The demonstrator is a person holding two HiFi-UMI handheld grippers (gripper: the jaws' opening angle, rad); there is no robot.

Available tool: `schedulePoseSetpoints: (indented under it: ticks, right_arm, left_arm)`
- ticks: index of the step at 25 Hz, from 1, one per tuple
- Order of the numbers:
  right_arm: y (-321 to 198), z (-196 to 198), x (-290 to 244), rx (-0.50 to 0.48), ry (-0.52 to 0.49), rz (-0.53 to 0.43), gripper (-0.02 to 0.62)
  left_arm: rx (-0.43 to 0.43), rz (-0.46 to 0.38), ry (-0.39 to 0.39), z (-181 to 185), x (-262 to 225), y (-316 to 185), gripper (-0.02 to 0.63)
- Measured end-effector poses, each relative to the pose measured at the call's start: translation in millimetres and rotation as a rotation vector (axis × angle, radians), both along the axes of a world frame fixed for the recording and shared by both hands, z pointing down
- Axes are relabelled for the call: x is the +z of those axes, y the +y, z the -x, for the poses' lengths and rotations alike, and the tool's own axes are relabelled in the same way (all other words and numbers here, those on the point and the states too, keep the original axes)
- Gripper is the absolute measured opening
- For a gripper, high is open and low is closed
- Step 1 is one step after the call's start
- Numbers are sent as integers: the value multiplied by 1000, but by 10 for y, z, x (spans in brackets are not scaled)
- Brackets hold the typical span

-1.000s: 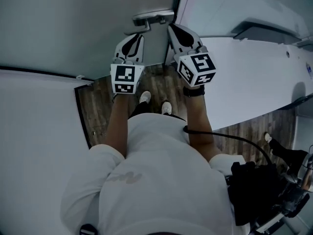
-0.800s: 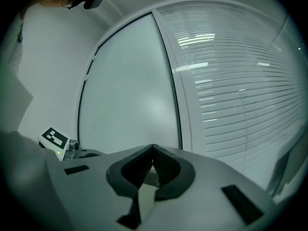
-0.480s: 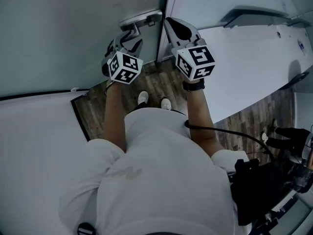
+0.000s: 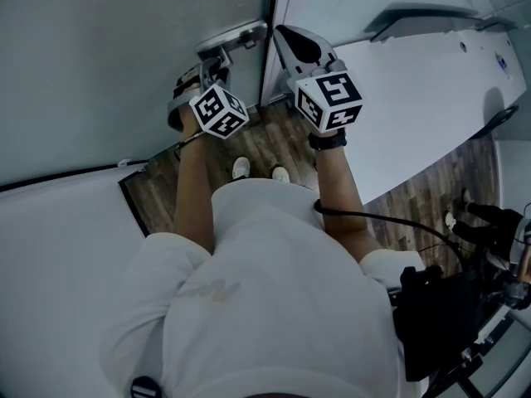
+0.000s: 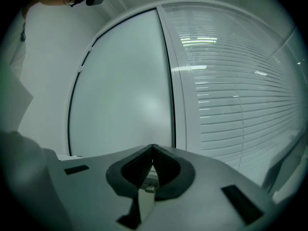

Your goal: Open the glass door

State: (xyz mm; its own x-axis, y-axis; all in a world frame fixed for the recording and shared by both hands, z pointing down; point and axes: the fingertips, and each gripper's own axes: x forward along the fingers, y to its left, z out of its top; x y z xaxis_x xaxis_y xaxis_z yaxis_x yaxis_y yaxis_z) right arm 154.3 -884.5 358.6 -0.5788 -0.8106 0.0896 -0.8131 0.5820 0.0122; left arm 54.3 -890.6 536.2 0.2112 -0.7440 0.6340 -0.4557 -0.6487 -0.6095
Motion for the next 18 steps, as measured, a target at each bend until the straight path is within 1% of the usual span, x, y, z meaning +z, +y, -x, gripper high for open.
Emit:
schedulePoseSetpoints:
  ticks: [2,4,10,12,14,15,18]
  right_arm:
    - [-9,-8,22,5,0,4,3]
    - [-9,-20,42,9,-2,13,3]
    - [-22,-63,105,19,-15,32,3]
    - [-28,-84,104,28,-18,31,3]
    - [-33,-107,89,38,-21,28,3]
    - [-35,-115,81,41,-22,26,3]
    - [-38,-129,67,47,-24,22,3]
  left_arm:
    - [13,22,0,-2,5,-2,101]
    - [22,38,17,-18,-11,6,98]
    - [34,23,72,-50,-60,6,98]
    - [36,30,122,-51,-53,11,98]
    - [35,39,208,-51,-48,20,98]
    - [37,32,237,-47,-48,27,98]
    - [48,4,279,-40,-48,39,98]
